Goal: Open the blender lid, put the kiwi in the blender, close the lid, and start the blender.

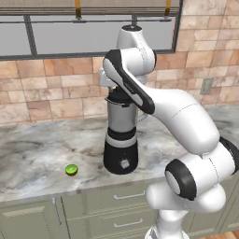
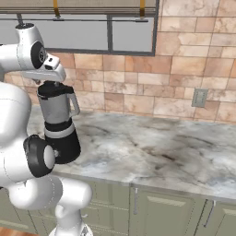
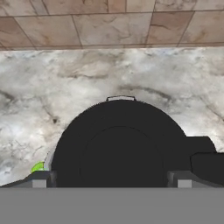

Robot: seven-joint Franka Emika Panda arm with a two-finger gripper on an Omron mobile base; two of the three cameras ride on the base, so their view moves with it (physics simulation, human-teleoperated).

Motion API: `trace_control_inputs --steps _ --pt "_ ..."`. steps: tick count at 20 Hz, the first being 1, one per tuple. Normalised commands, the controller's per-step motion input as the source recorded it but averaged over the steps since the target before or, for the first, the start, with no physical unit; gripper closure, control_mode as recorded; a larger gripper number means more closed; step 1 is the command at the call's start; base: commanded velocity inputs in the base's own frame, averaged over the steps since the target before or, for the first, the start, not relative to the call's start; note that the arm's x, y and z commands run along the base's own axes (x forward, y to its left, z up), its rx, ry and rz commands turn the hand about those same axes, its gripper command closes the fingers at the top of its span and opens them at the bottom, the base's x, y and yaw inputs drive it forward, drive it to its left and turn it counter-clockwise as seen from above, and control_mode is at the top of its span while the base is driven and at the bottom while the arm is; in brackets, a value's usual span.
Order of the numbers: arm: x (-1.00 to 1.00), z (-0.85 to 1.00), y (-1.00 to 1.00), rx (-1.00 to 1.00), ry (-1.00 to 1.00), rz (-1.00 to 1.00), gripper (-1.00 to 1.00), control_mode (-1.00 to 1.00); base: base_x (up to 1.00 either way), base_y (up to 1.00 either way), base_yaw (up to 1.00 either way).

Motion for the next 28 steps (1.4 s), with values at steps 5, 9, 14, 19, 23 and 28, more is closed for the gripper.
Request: trace_control_inputs --steps 5,9,14,19,23,28 --pt "0.00 -0.21 0.00 0.00 0.00 0.00 1.00 -1.00 0.00 0.00 0.00" --pt "0.00 -0.11 0.00 0.00 0.00 0.00 1.00 -1.00 0.00 0.00 0.00" --pt "0.00 -0.09 0.00 0.00 0.00 0.00 1.00 -1.00 0.00 0.00 0.00" --pt "-0.01 0.01 -0.01 0.01 -0.01 0.00 1.00 -1.00 0.00 0.00 0.00" --pt "-0.11 0.52 -0.15 0.02 -0.14 0.00 1.00 -1.00 0.00 0.00 0.00" --pt "-0.24 0.66 -0.29 0.00 -0.22 0.00 1.00 -1.00 0.00 0.00 0.00"
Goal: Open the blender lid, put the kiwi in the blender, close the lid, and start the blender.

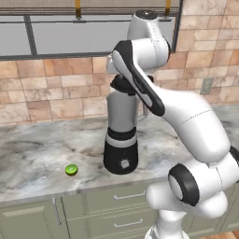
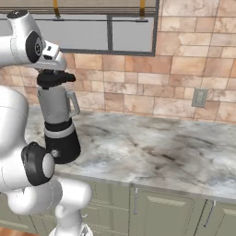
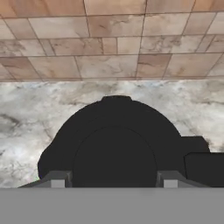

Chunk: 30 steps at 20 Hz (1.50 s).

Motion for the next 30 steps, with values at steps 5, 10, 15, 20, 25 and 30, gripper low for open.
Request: trace_control_inputs --steps 5,10,15,20,25,30 --pt "-0.36 0.19 -0.71 0.06 -0.20 0.00 1.00 -1.00 0.00 0.00 0.00" --pt "-0.33 -0.10 -0.98 0.08 -0.08 -0.02 1.00 -1.00 0.00 0.00 0.00" --pt "-0.08 -0.56 -0.99 0.03 0.00 -0.05 1.00 -1.00 0.00 0.00 0.00" --pt "0.00 -0.67 -0.94 0.01 0.00 -0.03 1.00 -1.00 0.00 0.00 0.00" --pt "0.00 -0.74 -0.76 0.00 0.05 -0.01 1.00 -1.00 0.00 0.00 0.00" --pt "0.10 -0.83 -0.43 0.00 0.10 0.00 1.00 -1.00 0.00 0.00 0.00"
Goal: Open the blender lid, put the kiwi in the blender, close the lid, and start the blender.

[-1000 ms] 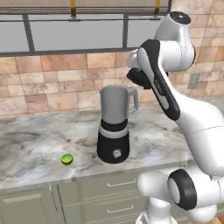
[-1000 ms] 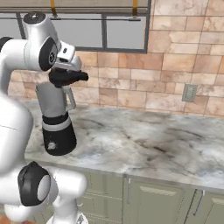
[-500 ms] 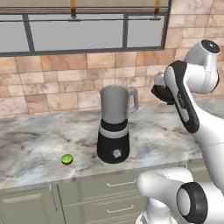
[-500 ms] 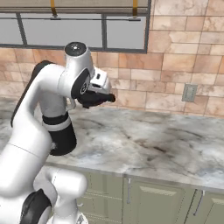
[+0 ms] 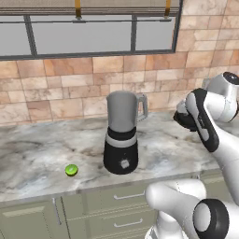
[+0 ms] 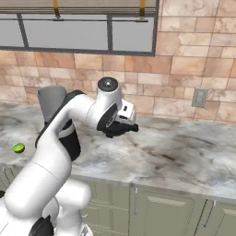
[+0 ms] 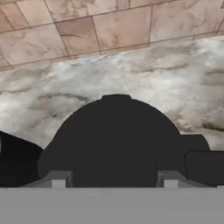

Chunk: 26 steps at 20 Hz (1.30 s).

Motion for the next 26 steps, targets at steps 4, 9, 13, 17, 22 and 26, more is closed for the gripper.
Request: trace_control_inputs --steps 4,9,13,17,22,26 --pt "0.24 -0.73 -0.27 0.00 0.08 0.00 1.00 -1.00 0.00 0.00 0.00" --pt "0.26 -0.68 -0.13 0.00 0.01 0.00 1.00 -1.00 0.00 0.00 0.00" --pt "0.21 -0.73 -0.02 -0.03 0.08 0.00 1.00 -1.00 0.00 0.00 0.00" --pt "0.19 -0.72 0.00 -0.05 0.10 0.00 1.00 -1.00 0.00 0.00 0.00" --pt "0.08 -0.57 0.00 -0.01 0.05 0.00 1.00 -1.00 0.00 0.00 0.00" --pt "0.00 -0.41 0.00 0.00 0.00 0.00 1.00 -1.00 0.00 0.00 0.00"
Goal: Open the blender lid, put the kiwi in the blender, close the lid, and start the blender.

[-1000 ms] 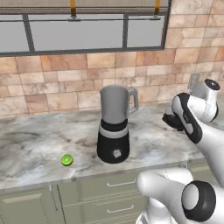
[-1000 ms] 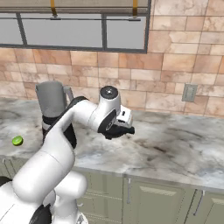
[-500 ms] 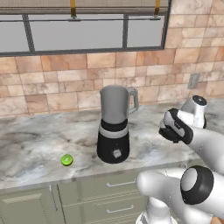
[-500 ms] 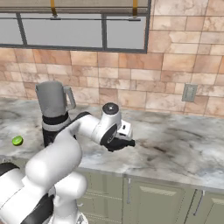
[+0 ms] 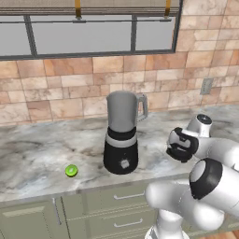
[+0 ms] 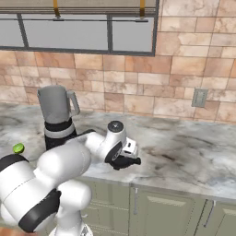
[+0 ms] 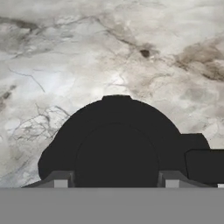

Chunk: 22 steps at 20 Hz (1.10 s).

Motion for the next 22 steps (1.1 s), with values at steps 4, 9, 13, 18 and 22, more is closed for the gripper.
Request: trace_control_inputs --steps 4,9,13,18,22 --pt "0.03 -0.44 0.00 0.00 0.00 0.00 1.00 -1.00 0.00 0.00 0.00" --pt "0.12 -0.38 0.00 0.00 0.00 0.00 1.00 -1.00 0.00 0.00 0.00" --pt "0.10 -0.29 0.00 0.00 0.00 0.00 1.00 -1.00 0.00 0.00 0.00" --pt "0.01 -0.29 0.00 0.00 0.00 0.00 -1.00 -1.00 0.00 0.00 0.00" --pt "0.00 -0.06 0.00 0.00 -0.01 0.00 -1.00 -1.00 0.00 0.00 0.00"
